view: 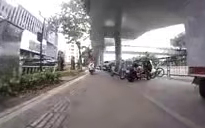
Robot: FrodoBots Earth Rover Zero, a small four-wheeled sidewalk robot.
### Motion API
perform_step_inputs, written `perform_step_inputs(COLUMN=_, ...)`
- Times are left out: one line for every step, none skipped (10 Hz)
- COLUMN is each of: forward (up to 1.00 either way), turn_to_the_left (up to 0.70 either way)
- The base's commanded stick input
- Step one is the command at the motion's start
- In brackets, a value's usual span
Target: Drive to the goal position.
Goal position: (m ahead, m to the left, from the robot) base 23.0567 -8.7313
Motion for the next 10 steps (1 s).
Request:
perform_step_inputs(forward=0.70, turn_to_the_left=0.14)
perform_step_inputs(forward=0.70, turn_to_the_left=0.14)
perform_step_inputs(forward=0.70, turn_to_the_left=0.02)
perform_step_inputs(forward=0.70, turn_to_the_left=0.00)
perform_step_inputs(forward=0.70, turn_to_the_left=0.00)
perform_step_inputs(forward=0.70, turn_to_the_left=0.00)
perform_step_inputs(forward=0.70, turn_to_the_left=0.00)
perform_step_inputs(forward=0.70, turn_to_the_left=0.00)
perform_step_inputs(forward=0.70, turn_to_the_left=0.00)
perform_step_inputs(forward=0.70, turn_to_the_left=0.00)
